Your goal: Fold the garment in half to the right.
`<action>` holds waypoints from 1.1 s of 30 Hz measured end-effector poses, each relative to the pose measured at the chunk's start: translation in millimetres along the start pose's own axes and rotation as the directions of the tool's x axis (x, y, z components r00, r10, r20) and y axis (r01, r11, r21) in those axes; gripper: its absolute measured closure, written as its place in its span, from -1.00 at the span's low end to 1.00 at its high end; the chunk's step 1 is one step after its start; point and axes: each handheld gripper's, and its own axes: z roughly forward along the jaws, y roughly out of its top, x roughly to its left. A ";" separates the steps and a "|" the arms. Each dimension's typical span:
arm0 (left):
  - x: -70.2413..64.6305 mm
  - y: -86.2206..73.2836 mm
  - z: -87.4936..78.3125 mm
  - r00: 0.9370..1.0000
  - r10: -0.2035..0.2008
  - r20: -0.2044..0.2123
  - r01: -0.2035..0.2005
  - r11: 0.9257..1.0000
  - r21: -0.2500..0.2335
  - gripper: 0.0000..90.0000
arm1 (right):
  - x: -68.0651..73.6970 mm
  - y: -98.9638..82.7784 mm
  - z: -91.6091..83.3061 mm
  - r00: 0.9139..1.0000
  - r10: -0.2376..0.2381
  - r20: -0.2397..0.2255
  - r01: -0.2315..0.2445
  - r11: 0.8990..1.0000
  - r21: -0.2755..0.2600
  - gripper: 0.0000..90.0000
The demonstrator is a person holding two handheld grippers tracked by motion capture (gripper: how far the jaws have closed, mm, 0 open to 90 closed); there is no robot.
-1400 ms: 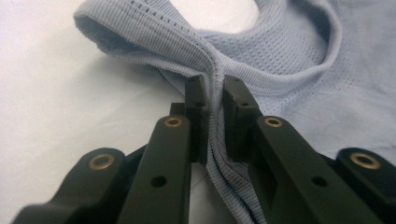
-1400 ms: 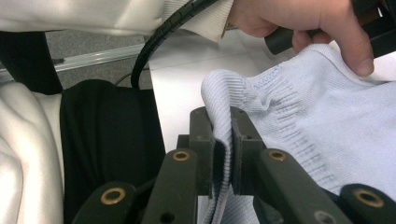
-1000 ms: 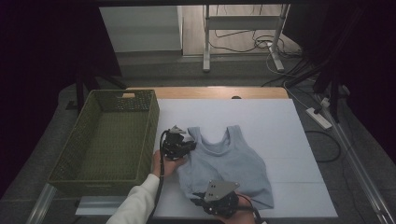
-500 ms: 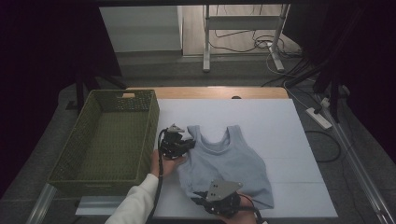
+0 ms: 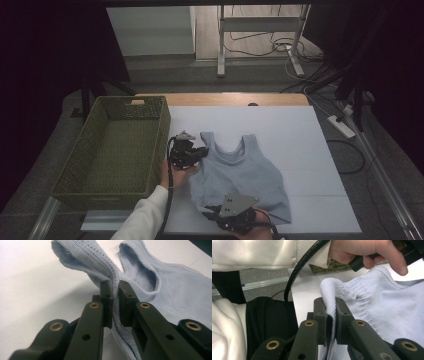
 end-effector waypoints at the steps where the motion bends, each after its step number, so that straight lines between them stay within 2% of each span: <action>1: -0.3 0.2 -0.4 1.000 0.002 -0.001 -0.002 1.000 -0.002 0.84 | 0.0 0.1 -0.2 1.000 -0.001 -0.001 0.001 1.000 0.001 0.81; 9: 0.4 -0.5 -0.6 1.000 -0.008 0.009 0.008 1.000 -0.002 0.84 | 0.2 -0.1 0.3 1.000 -0.002 -0.002 0.002 1.000 0.000 0.81; 15: -1.8 1.2 -4.1 1.000 -0.001 0.009 0.001 1.000 -0.010 0.84 | 1.0 0.9 2.3 1.000 -0.007 0.000 0.007 1.000 -0.001 0.81; 19: -8.1 9.5 -21.4 1.000 0.025 0.014 -0.024 0.999 -0.046 0.84 | 1.6 9.5 0.7 1.000 -0.020 0.005 0.020 0.999 -0.038 0.81; 22: -9.1 14.4 -29.0 0.999 0.030 0.012 -0.029 0.998 -0.054 0.84 | 4.0 16.4 -3.1 0.999 -0.034 0.009 0.035 0.997 -0.069 0.81; 28: -7.5 10.0 -21.9 1.000 0.017 0.013 -0.017 0.999 -0.031 0.84 | 2.3 12.0 -6.1 1.000 -0.025 0.016 0.026 0.997 -0.069 0.81; 33: -3.2 7.2 -21.0 1.000 -0.002 0.013 0.002 0.999 -0.034 0.84 | 0.5 9.9 -6.1 1.000 -0.017 0.016 0.018 0.998 -0.068 0.81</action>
